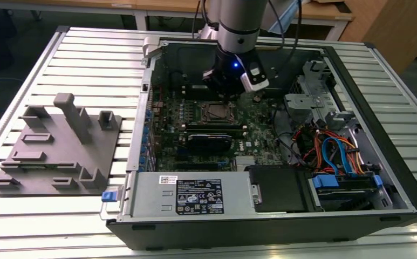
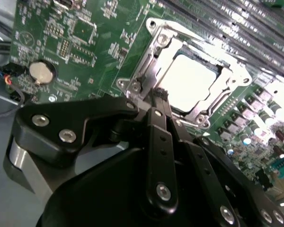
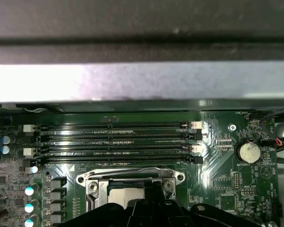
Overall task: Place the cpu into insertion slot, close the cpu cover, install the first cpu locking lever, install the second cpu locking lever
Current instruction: 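Install the second cpu locking lever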
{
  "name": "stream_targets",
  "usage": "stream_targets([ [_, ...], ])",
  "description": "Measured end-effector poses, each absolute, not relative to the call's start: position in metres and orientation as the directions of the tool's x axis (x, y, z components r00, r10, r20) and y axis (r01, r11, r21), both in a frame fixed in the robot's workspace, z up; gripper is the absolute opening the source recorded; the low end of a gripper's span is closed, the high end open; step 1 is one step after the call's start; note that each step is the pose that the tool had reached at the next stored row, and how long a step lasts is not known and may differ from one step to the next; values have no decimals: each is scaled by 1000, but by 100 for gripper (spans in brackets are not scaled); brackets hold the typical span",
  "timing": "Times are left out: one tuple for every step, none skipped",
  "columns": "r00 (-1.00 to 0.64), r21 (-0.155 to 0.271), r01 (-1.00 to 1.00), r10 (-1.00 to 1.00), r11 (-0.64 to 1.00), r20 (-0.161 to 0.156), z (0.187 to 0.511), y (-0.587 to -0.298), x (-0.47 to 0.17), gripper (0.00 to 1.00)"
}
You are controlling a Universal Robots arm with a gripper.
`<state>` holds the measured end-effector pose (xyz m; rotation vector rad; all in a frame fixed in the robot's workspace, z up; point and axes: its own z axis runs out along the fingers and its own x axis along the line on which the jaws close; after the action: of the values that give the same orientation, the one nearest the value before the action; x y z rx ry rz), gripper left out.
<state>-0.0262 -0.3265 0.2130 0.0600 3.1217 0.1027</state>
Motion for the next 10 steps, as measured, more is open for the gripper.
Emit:
stream_targets([
  [-999,66,38,39,997,-16,215,-327,-26,10],
  [-999,66,38,39,997,-16,218,-327,-26,10],
  [-999,66,38,39,997,-16,220,-327,-26,10],
  [-999,66,38,39,997,-16,221,-327,-26,10],
  [-999,66,38,39,997,-16,222,-327,-26,10],
  [-999,66,38,39,997,-16,222,-327,-26,10],
  [-999,66,38,39,997,-16,222,-328,-26,10],
  [-999,66,38,39,997,-16,222,-328,-26,10],
  [-999,66,38,39,997,-16,222,-329,-26,10],
  [-999,66,38,39,997,-16,222,-330,-26,10],
])
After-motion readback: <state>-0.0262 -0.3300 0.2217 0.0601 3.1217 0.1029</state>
